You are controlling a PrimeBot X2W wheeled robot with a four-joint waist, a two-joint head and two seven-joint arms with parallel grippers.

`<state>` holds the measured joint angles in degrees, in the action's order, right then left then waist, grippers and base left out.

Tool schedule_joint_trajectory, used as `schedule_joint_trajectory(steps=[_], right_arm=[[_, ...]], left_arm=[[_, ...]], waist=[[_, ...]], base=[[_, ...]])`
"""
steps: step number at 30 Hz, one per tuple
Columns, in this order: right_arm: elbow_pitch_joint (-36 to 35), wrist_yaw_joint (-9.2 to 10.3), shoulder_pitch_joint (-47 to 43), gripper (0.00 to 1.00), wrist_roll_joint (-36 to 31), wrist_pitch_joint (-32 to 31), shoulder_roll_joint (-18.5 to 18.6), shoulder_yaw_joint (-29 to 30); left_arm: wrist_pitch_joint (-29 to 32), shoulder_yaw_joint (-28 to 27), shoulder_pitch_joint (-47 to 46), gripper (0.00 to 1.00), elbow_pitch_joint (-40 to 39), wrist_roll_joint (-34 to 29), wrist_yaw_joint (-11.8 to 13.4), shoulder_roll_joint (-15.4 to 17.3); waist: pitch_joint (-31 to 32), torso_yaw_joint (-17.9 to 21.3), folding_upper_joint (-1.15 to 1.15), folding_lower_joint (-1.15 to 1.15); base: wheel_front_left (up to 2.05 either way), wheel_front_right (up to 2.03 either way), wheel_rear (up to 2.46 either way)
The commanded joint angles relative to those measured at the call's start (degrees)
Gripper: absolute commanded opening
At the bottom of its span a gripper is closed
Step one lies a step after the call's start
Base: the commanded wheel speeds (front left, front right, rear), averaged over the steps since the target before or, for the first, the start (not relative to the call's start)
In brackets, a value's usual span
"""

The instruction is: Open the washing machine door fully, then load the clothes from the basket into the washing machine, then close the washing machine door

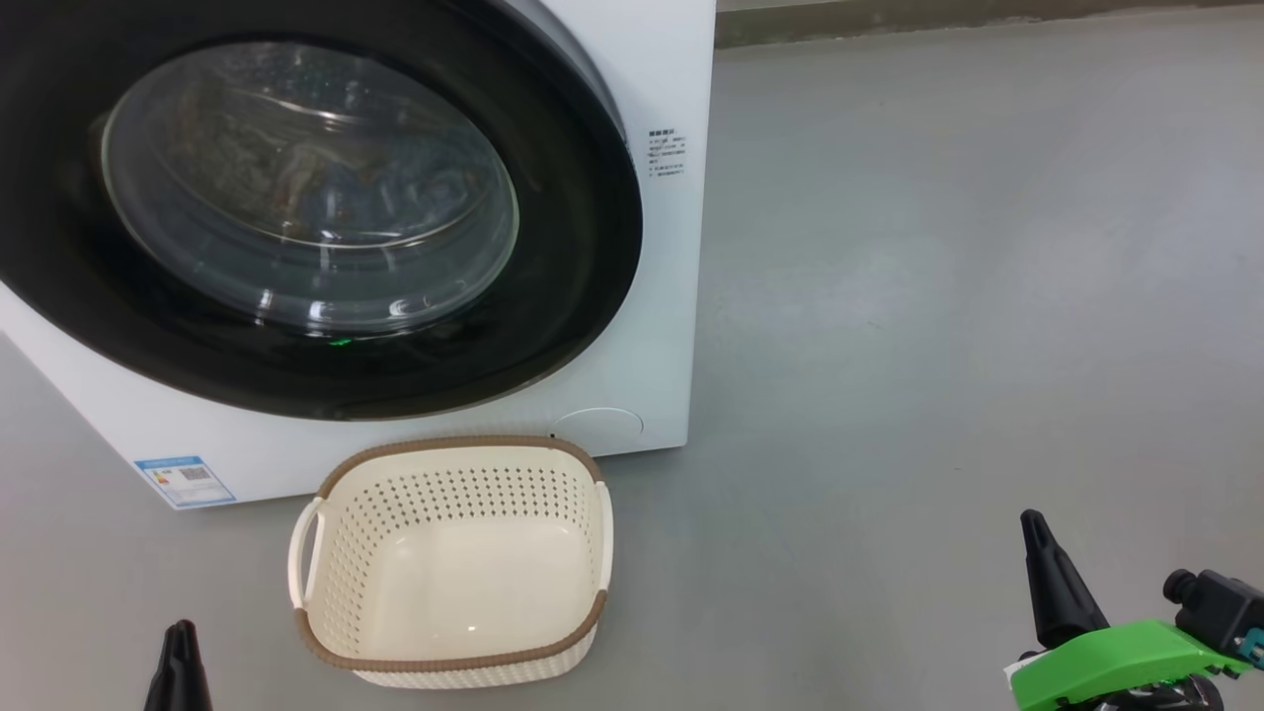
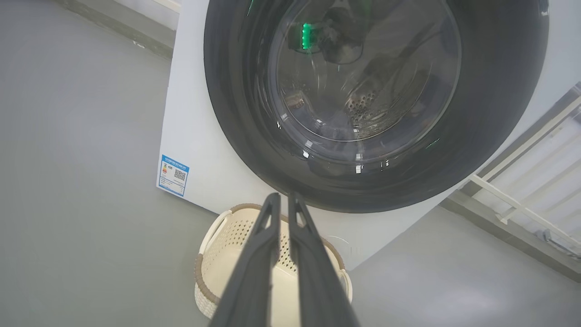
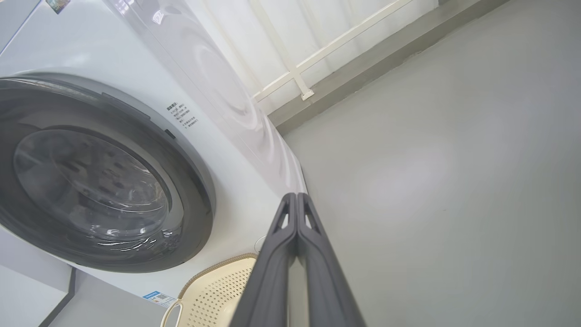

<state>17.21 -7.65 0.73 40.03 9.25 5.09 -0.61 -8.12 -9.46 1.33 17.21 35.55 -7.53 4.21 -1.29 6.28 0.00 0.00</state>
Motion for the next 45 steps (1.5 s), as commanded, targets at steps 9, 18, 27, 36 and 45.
schedule_joint_trajectory(steps=[9,18,27,36,45], right_arm=[[-1.79,0.06,2.72,0.0,7.03,-1.62,0.43,0.61],[-1.93,0.07,3.06,0.0,12.55,-2.99,0.37,1.03],[-2.06,0.08,3.36,0.0,17.47,-4.23,0.31,1.42],[-2.2,0.1,3.7,0.0,23.02,-5.63,0.23,1.88],[-2.34,0.11,4.04,0.0,28.51,-7.04,0.13,2.35]], left_arm=[[1.67,-0.14,-2.81,0.0,-1.67,7.13,0.02,0.38],[3.18,0.21,-3.4,0.0,-1.81,12.86,0.02,0.18],[4.53,0.52,-3.93,0.0,-1.93,17.99,0.02,0.0],[6.05,0.87,-4.53,0.0,-2.07,23.78,0.03,-0.2],[7.57,1.21,-5.13,0.0,-2.2,29.53,0.03,-0.4]], waist=[[0.15,-0.72,0.0,0.0],[0.28,-1.36,0.0,0.0],[0.39,-1.94,0.0,0.0],[0.52,-2.59,0.0,0.0],[0.65,-3.24,0.0,0.0]], base=[[0.0,0.0,0.0],[0.0,0.0,0.0],[0.0,0.0,0.0],[0.0,0.0,0.0],[0.0,0.0,0.0]])
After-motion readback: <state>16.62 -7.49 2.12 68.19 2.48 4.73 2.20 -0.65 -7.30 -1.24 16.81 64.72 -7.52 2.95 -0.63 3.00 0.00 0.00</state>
